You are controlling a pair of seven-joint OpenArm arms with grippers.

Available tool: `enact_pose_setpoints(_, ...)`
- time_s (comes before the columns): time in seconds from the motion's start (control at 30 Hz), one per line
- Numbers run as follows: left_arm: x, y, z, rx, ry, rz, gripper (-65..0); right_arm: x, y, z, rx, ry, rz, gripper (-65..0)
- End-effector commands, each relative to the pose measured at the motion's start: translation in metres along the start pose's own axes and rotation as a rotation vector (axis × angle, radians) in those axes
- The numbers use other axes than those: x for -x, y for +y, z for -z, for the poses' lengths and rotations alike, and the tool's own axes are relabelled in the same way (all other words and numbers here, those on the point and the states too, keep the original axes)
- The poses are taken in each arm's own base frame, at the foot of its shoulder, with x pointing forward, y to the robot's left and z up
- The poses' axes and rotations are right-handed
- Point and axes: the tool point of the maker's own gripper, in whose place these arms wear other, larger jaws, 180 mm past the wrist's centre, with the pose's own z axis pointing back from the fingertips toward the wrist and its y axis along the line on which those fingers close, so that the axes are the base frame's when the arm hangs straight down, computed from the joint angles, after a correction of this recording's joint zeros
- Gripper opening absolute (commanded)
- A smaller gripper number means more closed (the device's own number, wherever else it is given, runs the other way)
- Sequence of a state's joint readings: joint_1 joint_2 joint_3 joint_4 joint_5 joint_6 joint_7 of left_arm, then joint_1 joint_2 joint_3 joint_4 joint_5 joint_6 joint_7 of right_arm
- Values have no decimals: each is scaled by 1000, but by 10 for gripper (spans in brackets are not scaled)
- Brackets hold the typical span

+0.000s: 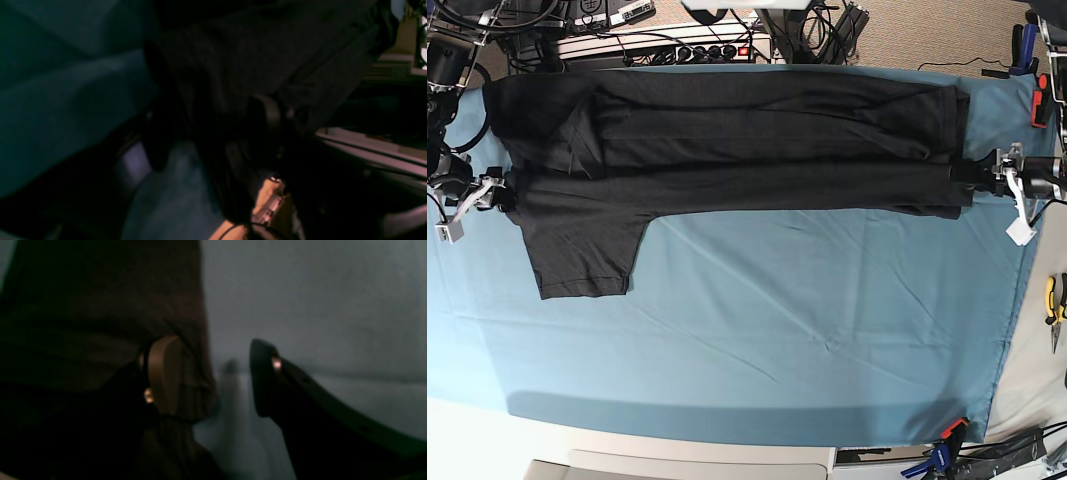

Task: Fold the T-shirt properly
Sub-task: 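Lower the hem onto the shirt and open both grippers, then grasp the protruding sleeve near the right gripper with the right gripper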

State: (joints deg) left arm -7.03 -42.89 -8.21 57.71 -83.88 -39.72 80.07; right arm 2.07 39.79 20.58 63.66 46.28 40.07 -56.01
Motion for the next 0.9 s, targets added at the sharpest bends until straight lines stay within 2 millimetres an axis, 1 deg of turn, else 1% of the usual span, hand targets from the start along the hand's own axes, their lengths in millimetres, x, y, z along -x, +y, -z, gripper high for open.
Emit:
enact_pose_setpoints(0.0,-18,1,-18,-18,-50,31,-285,-27,-8,-12,20,-75,-22,-319)
enact_pose_setpoints(0.07,-28,1,-27,-25,-100,34,-285,-37,-7,-13,19,-126,-24,-319)
enact_pose_setpoints(0.2,-65,-2,-60,-49,-268,71,-285,-70,-11,-15,53,-223,-37,-319)
enact_pose_setpoints(0.27,-81,-4,-77,-60,-342,90,-285,-88,-8,-13,69,-272,-32,-319)
enact_pose_setpoints(0.33,-92,-6,-89,-67,-392,103,-285,-103,-7,-5,98,-320,12,-319)
enact_pose_setpoints(0.4,-96,-7,-94,-68,-411,107,-285,-110,0,10,102,-338,52,-319)
enact_pose_setpoints(0.53,-95,-7,-93,-68,-408,107,-285,-115,13,48,87,-356,171,-319)
enact_pose_setpoints(0.63,-95,-7,-93,-68,-408,107,-285,-118,19,69,65,-355,264,-319)
enact_pose_setpoints(0.73,-95,-7,-93,-68,-406,106,-285,-123,23,80,39,-351,323,-319)
enact_pose_setpoints(0.8,-95,-7,-93,-68,-406,106,-285,-124,22,81,43,-349,343,-319)
enact_pose_setpoints(0.87,-95,-7,-93,-68,-406,106,-285,-120,17,82,70,-327,347,-319)
